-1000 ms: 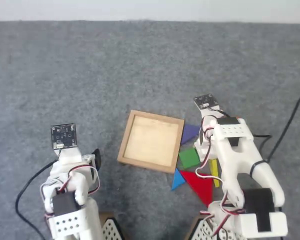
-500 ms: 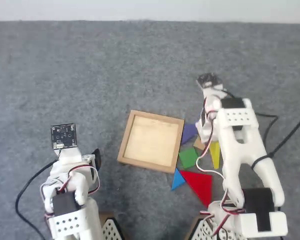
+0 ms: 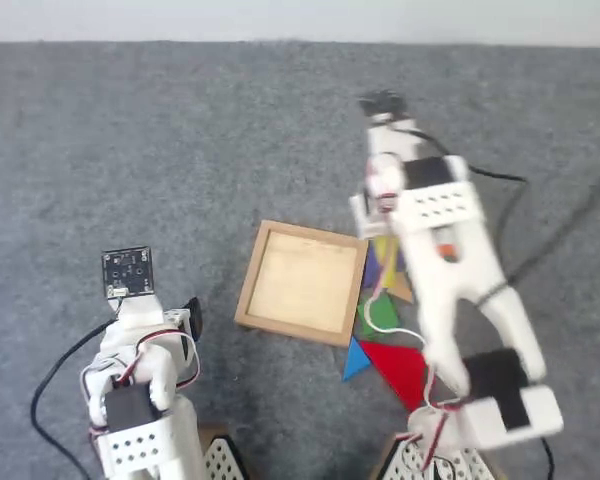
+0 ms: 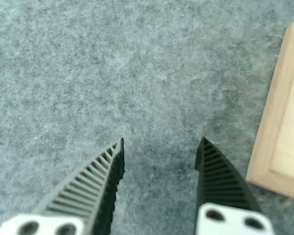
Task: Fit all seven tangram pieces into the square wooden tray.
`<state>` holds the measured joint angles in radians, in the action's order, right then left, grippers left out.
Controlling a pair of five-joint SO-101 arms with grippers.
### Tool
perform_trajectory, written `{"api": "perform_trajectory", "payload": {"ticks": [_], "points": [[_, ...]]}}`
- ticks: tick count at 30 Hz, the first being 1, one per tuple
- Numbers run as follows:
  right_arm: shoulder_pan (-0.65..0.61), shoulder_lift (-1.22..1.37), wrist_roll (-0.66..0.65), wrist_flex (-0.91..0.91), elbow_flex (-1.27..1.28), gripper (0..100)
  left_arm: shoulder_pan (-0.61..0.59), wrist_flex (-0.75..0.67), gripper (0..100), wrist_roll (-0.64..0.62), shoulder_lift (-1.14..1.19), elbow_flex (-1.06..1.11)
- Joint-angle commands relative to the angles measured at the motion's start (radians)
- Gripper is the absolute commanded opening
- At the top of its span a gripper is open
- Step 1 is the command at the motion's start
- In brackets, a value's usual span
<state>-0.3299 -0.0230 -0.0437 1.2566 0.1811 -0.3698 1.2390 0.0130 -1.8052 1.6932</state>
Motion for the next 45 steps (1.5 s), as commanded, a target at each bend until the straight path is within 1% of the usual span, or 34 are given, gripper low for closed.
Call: {"api": "perform_trajectory", "payload": {"ticks": [1, 2, 7, 10, 14, 18, 20, 23, 27, 32, 35, 39, 41, 45], "points": [[-0.119, 0.128, 0.023, -0.065, -0.13, 0.7, -0.005, 0.005, 23, 0.006, -0.018, -0.01], [-0.139, 0.166, 0.029, -0.064, -0.166, 0.7, -0.005, 0.005, 23, 0.006, -0.018, -0.01], [-0.191, 0.354, 0.152, -0.018, -0.345, 0.7, -0.005, 0.005, 23, 0.006, -0.018, -0.01], [-0.209, 0.433, 0.247, -0.051, -0.393, 0.7, -0.005, 0.005, 23, 0.006, -0.018, -0.01], [-0.268, 0.475, 0.381, -0.07, -0.453, 0.7, -0.005, 0.005, 23, 0.006, -0.018, -0.01], [-0.343, 0.486, 0.548, -0.071, -0.486, 0.7, -0.005, 0.005, 23, 0.006, -0.018, -0.01], [-0.367, 0.487, 0.601, -0.082, -0.486, 0.8, -0.005, 0.005, 23, 0.006, -0.018, -0.01], [-0.371, 0.487, 0.626, -0.085, -0.485, 0.9, -0.005, 0.005, 23, 0.006, -0.018, -0.01], [-0.366, 0.489, 0.609, -0.076, -0.48, 0.9, -0.005, 0.005, 23, 0.006, -0.018, -0.01], [-0.355, 0.489, 0.601, -0.124, -0.434, 1.8, -0.005, 0.005, 23, 0.006, -0.018, -0.01], [-0.349, 0.489, 0.557, -0.188, -0.376, 11.0, -0.005, 0.005, 23, 0.006, -0.018, -0.01], [-0.349, 0.487, 0.562, -0.229, -0.325, 24.7, -0.005, 0.005, 23, 0.006, -0.018, -0.01], [-0.337, 0.486, 0.559, -0.223, -0.324, 27.5, -0.005, 0.005, 23, 0.006, -0.018, -0.01], [-0.275, 0.473, 0.557, -0.177, -0.331, 27.7, -0.005, 0.005, 23, 0.006, -0.018, -0.01]]}}
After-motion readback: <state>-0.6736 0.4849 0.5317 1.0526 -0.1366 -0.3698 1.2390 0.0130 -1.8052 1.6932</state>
